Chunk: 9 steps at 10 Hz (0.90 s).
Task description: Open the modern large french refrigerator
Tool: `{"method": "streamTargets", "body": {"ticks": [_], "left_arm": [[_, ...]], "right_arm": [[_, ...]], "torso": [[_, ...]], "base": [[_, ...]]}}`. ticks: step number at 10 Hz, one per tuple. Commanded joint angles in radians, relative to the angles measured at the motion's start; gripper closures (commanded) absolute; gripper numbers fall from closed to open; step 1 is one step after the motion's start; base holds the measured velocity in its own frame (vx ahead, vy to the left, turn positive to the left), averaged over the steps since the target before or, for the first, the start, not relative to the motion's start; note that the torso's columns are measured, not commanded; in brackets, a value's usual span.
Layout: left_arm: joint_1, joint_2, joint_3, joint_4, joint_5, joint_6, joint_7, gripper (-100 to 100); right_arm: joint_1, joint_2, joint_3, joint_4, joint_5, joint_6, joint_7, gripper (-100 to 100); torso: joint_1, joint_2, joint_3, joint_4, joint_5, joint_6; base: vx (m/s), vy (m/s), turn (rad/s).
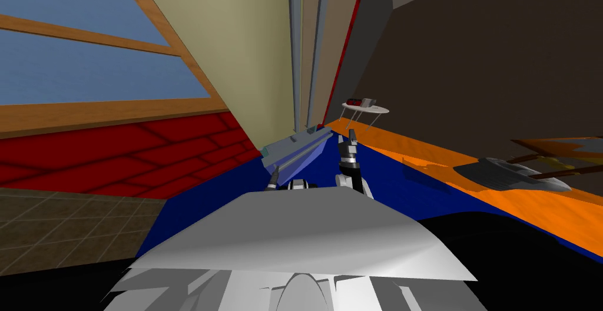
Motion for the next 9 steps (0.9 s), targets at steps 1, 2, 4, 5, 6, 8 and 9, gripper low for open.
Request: {"method": "streamTargets", "body": {"ticks": [1, 2, 4, 5, 6, 8, 9], "left_arm": [[0.018, -0.006, -0.006, -0.007, -0.006, 0.002, -0.007, 100], [0.024, -0.009, -0.009, -0.011, -0.008, 0.001, -0.009, 100], [0.032, -0.014, -0.013, -0.016, -0.011, -0.003, -0.011, 100], [0.039, -0.017, -0.016, -0.02, -0.014, -0.003, -0.014, 100], [0.023, -0.016, -0.014, -0.05, -0.013, 0.028, -0.007, -100], [0.007, -0.017, -0.017, -0.1, -0.015, 0.09, 0.0, -100], [-0.001, -0.018, -0.019, -0.125, -0.017, 0.122, 0.004, -100]], "right_arm": [[0.0, 0.0, 0.0, 0.0, 0.0, 0.0, 0.0, 0], [0.0, 0.0, 0.0, 0.0, 0.0, 0.0, 0.0, 0], [0.0, 0.0, 0.0, 0.0, 0.0, 0.0, 0.0, 0], [0.0, 0.0, 0.0, 0.0, 0.0, 0.0, 0.0, 0], [0.0, 0.0, 0.0, 0.0, 0.0, 0.0, 0.0, 0], [0.0, 0.0, 0.0, 0.0, 0.0, 0.0, 0.0, 0], [0.0, 0.0, 0.0, 0.0, 0.0, 0.0, 0.0, 0]], "torso": [[-0.001, 0.002, 0.001, 0.0, 0.0, 0.0], [0.0, 0.001, 0.002, 0.0, 0.0, 0.0], [0.003, -0.005, -0.003, 0.001, -0.001, 0.001], [0.0, -0.002, -0.001, 0.0, 0.0, 0.001], [-0.003, 0.002, 0.002, 0.0, 0.0, 0.001], [0.005, -0.003, -0.002, 0.003, 0.0, 0.001], [0.004, -0.002, -0.002, 0.003, 0.0, 0.001]], "base": [[-0.159, -0.105, 0.012], [-0.147, -0.125, 0.018], [-0.082, -0.067, 0.014], [-0.168, -0.122, 0.028], [-0.114, -0.059, 0.014], [-0.054, 0.03, 0.0], [-0.061, 0.039, 0.0]]}}
